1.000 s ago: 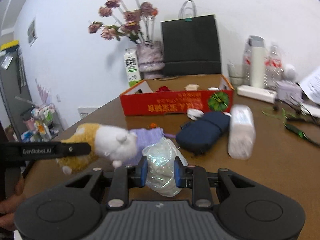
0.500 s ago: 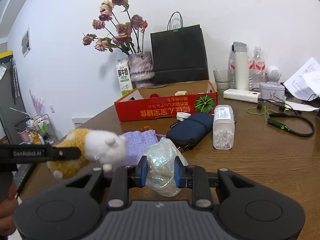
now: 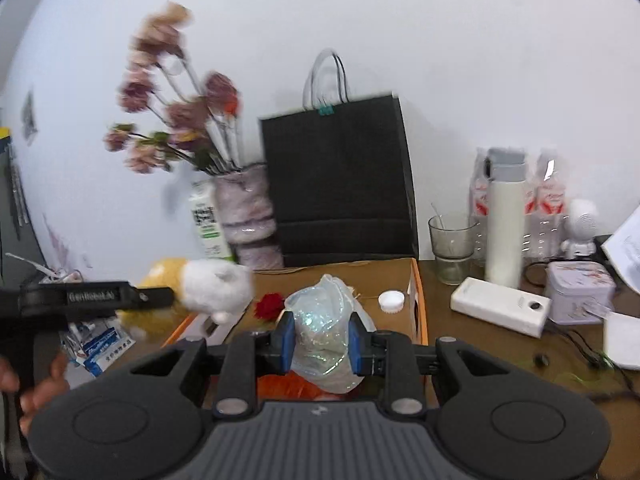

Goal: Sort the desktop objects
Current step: 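Grasp the plush toy with the left gripper while the right gripper grasps the clear plastic bag, carry toward box, then lower the plush toy and plastic bag into the orange box and open both grippers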

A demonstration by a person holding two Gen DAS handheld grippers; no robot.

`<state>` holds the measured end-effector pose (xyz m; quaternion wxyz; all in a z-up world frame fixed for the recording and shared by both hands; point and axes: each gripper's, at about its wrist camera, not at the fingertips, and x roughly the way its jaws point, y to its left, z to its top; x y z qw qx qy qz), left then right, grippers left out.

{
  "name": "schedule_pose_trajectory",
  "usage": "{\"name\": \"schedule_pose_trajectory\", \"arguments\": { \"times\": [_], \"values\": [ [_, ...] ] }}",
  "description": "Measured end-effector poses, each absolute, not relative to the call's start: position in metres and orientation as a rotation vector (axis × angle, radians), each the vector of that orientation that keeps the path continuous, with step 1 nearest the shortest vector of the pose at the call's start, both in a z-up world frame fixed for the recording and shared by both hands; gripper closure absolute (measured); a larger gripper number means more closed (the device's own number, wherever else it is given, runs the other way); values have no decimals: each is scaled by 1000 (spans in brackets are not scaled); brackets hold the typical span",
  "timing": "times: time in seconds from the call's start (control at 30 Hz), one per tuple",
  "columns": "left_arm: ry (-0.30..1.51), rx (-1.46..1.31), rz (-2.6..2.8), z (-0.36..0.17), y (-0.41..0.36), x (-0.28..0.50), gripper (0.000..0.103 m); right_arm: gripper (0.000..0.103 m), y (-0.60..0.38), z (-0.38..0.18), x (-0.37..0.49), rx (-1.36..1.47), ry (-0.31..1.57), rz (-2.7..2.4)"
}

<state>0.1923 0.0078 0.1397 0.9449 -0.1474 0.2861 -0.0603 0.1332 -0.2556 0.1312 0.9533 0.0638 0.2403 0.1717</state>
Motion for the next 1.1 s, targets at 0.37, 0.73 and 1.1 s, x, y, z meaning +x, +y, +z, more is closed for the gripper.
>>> {"name": "schedule_pose_trajectory", "arguments": {
  "times": [0.37, 0.73, 1.1],
  "values": [
    [869, -178, -127, 39, -70, 316, 40, 68, -219, 65, 346, 98, 824, 165],
    [688, -196, -131, 81, -22, 235, 4, 25, -224, 79, 308, 68, 701, 135],
    [594, -49, -44, 82, 1, 92, 0, 15, -213, 89, 143, -13, 658, 355]
  ]
}}
